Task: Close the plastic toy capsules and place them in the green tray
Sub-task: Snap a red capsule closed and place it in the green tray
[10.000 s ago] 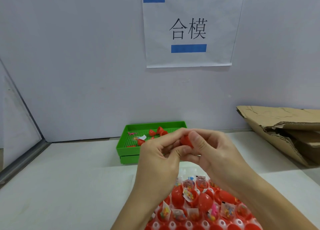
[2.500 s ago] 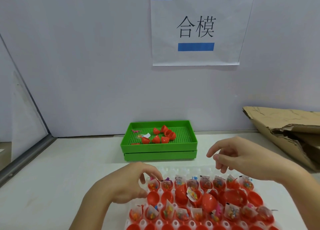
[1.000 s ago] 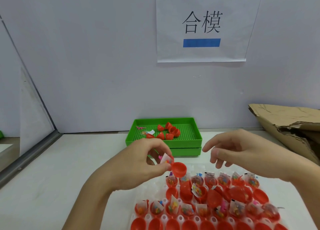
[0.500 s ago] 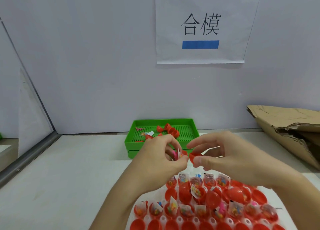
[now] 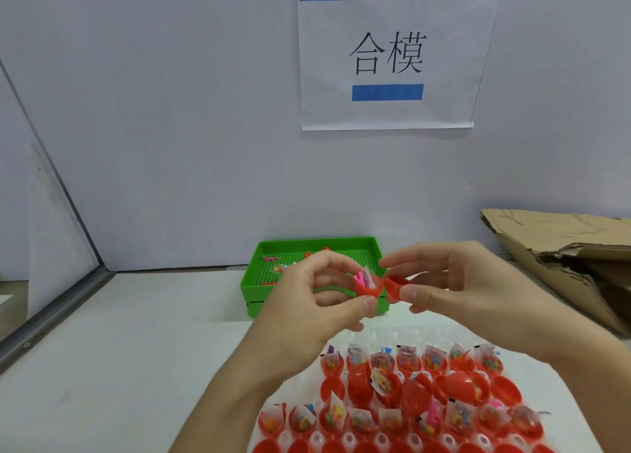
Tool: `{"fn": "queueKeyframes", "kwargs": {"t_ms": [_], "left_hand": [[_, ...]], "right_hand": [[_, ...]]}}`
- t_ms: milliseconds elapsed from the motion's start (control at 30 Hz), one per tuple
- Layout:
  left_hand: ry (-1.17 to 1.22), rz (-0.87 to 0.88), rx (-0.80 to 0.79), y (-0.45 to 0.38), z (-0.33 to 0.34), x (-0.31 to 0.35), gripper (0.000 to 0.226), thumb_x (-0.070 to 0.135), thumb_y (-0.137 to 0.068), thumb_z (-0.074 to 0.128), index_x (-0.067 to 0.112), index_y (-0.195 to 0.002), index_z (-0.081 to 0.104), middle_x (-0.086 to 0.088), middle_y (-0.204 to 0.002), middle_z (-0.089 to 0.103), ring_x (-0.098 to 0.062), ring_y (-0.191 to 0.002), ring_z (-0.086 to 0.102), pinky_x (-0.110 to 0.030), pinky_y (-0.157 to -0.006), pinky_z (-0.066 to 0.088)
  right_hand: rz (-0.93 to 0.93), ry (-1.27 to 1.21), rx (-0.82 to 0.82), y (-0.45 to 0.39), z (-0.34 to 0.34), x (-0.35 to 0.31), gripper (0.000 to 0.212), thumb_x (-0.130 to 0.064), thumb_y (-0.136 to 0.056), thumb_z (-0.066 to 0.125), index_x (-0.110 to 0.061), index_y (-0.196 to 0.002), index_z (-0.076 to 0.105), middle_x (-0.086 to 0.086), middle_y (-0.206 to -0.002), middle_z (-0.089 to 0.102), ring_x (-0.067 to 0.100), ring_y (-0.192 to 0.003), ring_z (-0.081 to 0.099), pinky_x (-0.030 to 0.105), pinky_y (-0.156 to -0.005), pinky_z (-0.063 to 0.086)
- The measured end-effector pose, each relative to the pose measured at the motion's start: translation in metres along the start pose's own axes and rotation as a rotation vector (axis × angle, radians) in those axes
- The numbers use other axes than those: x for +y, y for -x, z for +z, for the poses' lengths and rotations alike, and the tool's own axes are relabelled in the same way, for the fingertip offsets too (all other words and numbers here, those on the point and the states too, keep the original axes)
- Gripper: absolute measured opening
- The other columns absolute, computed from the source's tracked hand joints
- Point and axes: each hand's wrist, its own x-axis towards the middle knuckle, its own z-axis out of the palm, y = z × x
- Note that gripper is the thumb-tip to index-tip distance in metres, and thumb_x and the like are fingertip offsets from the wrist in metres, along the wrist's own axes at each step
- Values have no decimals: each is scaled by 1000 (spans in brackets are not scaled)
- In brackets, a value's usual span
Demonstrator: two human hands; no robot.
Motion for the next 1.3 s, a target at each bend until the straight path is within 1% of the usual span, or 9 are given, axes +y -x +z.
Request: {"fn": "queueKeyframes", "kwargs": {"t_ms": [167, 267, 400, 500, 667, 833, 967, 1100, 1300], "left_hand": [[-47, 38, 26, -1, 6, -1, 27, 9, -77, 82, 20, -95, 66, 1, -91, 74, -16, -79, 73, -29, -71, 61], [-107, 50, 39, 0, 11, -2, 27, 11, -76, 83, 24, -92, 66, 4, -89, 73, -12, -78, 72, -25, -68, 60], [-179, 82, 48, 1, 18, -1, 27, 13, -77, 82, 30, -89, 64, 10, -88, 73, -9, -77, 72, -22, -68, 59], [-211, 112, 59, 3, 23, 2, 29, 13, -77, 82, 33, -87, 64, 14, -87, 71, -6, -76, 71, -18, -68, 57], [-224, 132, 52, 5, 28, 5, 31, 12, -78, 80, 35, -89, 62, 17, -87, 70, -4, -76, 71, -14, -65, 53], [-187, 139, 21, 5, 29, 6, 30, 7, -77, 79, 29, -90, 64, 8, -89, 73, -9, -76, 72, -17, -66, 55], [-146, 135, 2, 5, 29, 6, 28, 3, -77, 78, 24, -90, 64, 3, -90, 74, -12, -75, 73, -21, -67, 58], [-122, 129, -2, 5, 30, 6, 24, 6, -78, 79, 21, -91, 66, 2, -90, 74, -12, -74, 73, -22, -67, 59], [-126, 122, -23, 5, 27, 6, 22, 8, -79, 80, 20, -93, 67, 5, -88, 75, -10, -80, 73, -18, -70, 57]], "right_hand": [[-27, 28, -17, 4, -8, -5, 39, -48, -70, 72, -38, -107, 73, -17, -108, 74, 3, -102, 69, 32, -92, 54], [-62, 144, 89, 8, -11, -11, 42, -59, -66, 69, -39, -102, 74, -25, -108, 71, -5, -108, 63, 31, -96, 53], [-169, 301, 187, 18, -7, -21, 33, -61, -67, 67, -42, -92, 74, -24, -94, 70, 0, -98, 62, 24, -82, 52], [-211, 265, 219, 22, 0, -25, 31, -61, -64, 70, -39, -86, 76, -17, -81, 69, 7, -82, 65, 23, -71, 51], [-205, 250, 204, 17, 11, -24, 7, -31, -77, 80, -34, -82, 76, -11, -71, 70, 10, -67, 65, 28, -63, 53], [-197, 233, 236, 15, 12, -22, 21, -10, -82, 77, -30, -78, 77, -14, -68, 73, 6, -66, 71, 28, -66, 58], [-201, 218, 277, 13, 13, -19, 27, -5, -81, 79, -31, -75, 77, -16, -66, 72, 3, -62, 70, 20, -62, 57], [-185, 238, 286, 14, 12, -19, 29, -6, -80, 80, -35, -74, 78, -18, -65, 72, 3, -59, 70, 23, -61, 58], [-178, 251, 144, 18, 2, -25, 25, -3, -82, 77, -27, -88, 82, -16, -75, 74, 3, -69, 70, 21, -68, 59]]}}
